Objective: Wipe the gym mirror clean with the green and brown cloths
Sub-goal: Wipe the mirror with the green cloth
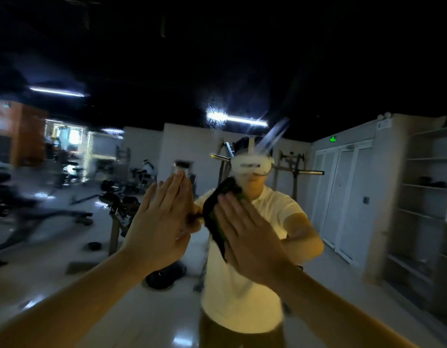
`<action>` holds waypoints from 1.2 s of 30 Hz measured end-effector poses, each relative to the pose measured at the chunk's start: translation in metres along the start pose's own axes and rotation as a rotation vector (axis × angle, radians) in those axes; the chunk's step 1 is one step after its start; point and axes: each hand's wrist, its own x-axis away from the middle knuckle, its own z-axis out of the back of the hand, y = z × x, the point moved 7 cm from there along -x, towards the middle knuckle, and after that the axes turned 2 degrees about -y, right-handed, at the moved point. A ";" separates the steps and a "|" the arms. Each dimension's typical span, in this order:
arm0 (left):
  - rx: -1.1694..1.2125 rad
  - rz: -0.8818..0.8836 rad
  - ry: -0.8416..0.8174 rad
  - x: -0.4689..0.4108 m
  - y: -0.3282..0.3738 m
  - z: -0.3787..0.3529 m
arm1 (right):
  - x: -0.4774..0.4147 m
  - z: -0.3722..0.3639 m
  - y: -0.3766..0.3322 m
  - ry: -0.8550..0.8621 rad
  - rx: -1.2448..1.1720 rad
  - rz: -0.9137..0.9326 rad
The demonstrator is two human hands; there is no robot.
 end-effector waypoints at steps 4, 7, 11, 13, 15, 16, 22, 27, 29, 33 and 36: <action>0.002 0.012 -0.007 -0.001 0.001 0.000 | -0.014 0.014 0.045 0.024 0.077 0.032; -0.003 0.017 0.003 -0.001 -0.002 -0.002 | -0.057 0.051 0.130 0.171 0.028 -0.443; -0.040 0.004 0.000 -0.001 -0.004 0.000 | -0.079 0.052 0.121 0.203 -0.097 -0.640; -0.052 -0.012 0.010 -0.001 -0.006 0.002 | -0.074 0.032 0.064 0.083 -0.038 -0.373; -0.053 -0.036 0.023 0.000 -0.006 0.003 | -0.048 0.014 0.016 -0.002 -0.009 -0.076; -0.052 -0.042 0.028 0.000 -0.006 0.004 | -0.037 0.011 0.014 -0.005 0.000 -0.009; -0.025 -0.012 -0.004 -0.001 -0.010 0.001 | -0.033 0.049 0.161 0.175 -0.059 -0.751; 0.013 -0.024 0.041 -0.005 -0.010 0.014 | -0.098 0.061 0.133 0.212 -0.101 -0.782; 0.060 -0.012 0.123 -0.012 -0.009 0.033 | -0.123 0.052 0.072 0.137 -0.058 -0.475; 0.106 0.050 0.271 -0.030 -0.018 0.055 | -0.104 0.043 0.075 0.124 -0.007 -0.334; -0.017 0.032 0.223 -0.045 -0.019 0.042 | -0.049 0.049 0.158 0.185 -0.057 -0.725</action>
